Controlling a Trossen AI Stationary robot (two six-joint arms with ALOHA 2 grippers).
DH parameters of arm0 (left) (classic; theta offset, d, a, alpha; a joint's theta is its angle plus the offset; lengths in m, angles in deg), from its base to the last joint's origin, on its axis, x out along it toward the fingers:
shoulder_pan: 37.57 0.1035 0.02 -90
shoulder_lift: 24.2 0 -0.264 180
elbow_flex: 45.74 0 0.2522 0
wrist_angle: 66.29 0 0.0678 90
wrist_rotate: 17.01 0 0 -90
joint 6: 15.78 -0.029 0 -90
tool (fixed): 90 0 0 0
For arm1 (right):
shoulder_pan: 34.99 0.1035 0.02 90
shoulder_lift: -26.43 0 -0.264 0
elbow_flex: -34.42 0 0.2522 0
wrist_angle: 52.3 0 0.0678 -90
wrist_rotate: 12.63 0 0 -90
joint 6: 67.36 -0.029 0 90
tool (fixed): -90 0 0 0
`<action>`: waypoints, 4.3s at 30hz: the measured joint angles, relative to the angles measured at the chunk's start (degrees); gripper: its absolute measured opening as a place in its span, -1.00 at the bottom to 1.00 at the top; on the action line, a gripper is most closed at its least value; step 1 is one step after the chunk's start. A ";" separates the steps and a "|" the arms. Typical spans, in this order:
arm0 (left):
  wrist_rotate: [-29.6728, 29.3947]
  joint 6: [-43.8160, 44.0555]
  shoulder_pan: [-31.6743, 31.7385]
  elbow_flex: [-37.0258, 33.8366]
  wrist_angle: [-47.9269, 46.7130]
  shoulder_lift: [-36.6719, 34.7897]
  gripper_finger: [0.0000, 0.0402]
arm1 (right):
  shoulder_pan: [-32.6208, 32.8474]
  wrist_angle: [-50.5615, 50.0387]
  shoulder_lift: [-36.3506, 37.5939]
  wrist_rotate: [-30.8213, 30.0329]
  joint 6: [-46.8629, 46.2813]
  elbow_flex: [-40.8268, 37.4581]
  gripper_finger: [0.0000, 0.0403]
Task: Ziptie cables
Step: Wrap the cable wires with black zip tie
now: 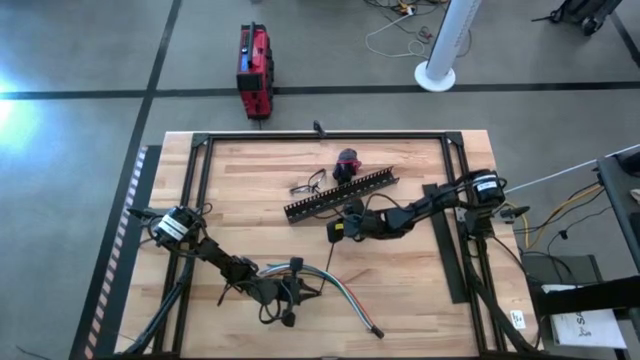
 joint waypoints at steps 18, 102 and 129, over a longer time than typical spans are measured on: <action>0.00 0.00 0.07 0.00 0.20 0.00 -1.00 | 1.59 0.84 1.09 2.98 0.80 -0.14 -0.49; 19.24 28.35 9.53 -0.81 3.26 -4.92 -1.00 | 26.58 21.22 -6.84 -33.03 69.07 4.85 -1.00; 19.74 33.67 9.55 -0.85 1.67 -4.92 -1.00 | 27.73 24.23 -6.82 -32.92 73.92 4.86 -1.00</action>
